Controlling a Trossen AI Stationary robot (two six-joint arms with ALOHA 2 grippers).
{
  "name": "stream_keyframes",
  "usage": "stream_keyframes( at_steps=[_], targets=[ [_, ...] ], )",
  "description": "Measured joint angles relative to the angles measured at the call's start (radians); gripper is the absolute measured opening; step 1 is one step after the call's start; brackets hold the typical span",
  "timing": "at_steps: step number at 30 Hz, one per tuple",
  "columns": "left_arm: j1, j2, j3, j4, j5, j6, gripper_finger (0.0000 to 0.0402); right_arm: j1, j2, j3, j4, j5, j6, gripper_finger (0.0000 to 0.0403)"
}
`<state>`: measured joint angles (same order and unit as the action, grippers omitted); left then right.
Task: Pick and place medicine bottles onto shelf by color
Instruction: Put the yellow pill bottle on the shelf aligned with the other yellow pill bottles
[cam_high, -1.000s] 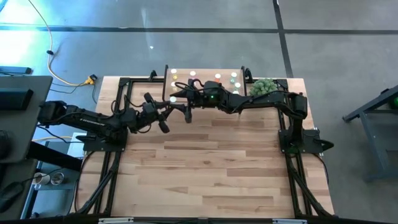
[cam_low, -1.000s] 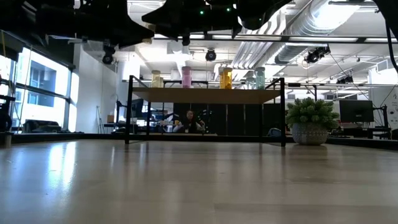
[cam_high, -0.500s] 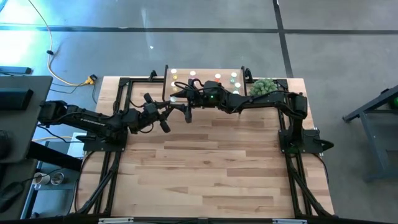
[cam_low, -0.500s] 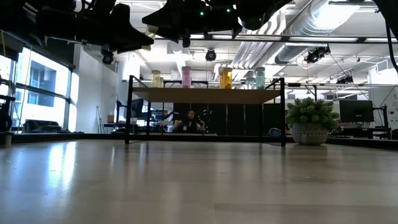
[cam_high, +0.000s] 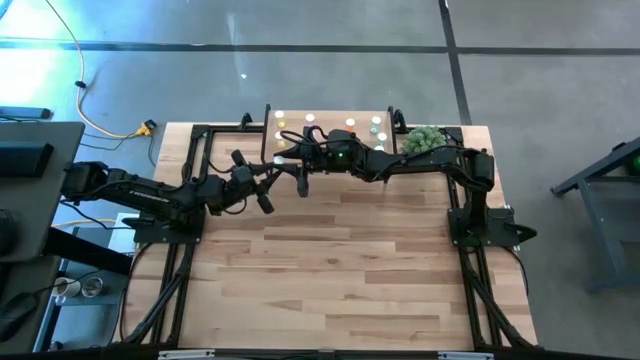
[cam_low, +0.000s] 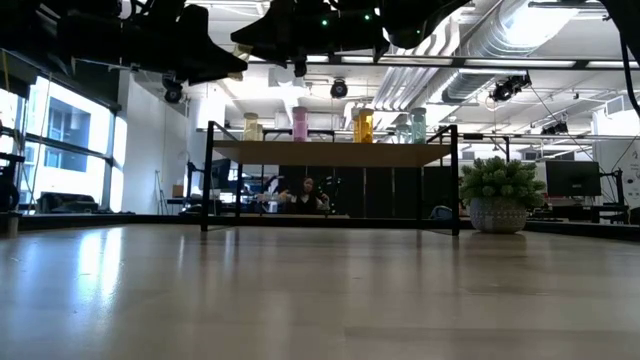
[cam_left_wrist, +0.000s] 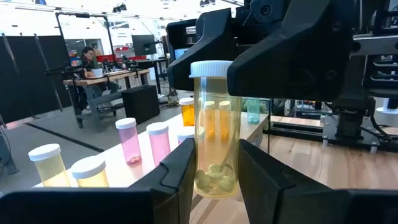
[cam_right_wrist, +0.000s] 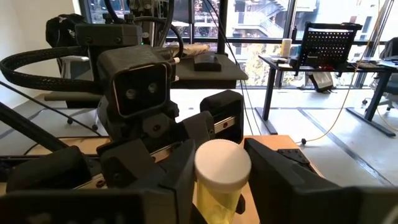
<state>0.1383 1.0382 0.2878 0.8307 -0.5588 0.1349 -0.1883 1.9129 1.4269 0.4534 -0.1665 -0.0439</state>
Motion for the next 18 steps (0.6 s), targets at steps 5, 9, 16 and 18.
stream_keyframes(
  at_steps=[5, 9, 16, 18],
  targets=[
    [0.0, 0.0, 0.0, 0.0, 0.0, 0.0, 0.0095, 0.0, 0.0, 0.0, 0.0, 0.0, 0.002, 0.0115],
    [0.0, 0.0, 0.0, 0.0, -0.001, 0.001, 0.0099, 0.0, 0.0, 0.0, -0.001, -0.001, 0.002, 0.0115],
    [0.001, 0.0, 0.0, -0.001, -0.006, 0.034, 0.0114, -0.003, 0.0, 0.0, -0.001, -0.006, 0.002, 0.0115],
    [0.001, 0.0, 0.0, -0.001, -0.006, 0.034, 0.012, -0.003, 0.0, 0.0, -0.001, -0.006, 0.003, 0.0115]
  ],
)
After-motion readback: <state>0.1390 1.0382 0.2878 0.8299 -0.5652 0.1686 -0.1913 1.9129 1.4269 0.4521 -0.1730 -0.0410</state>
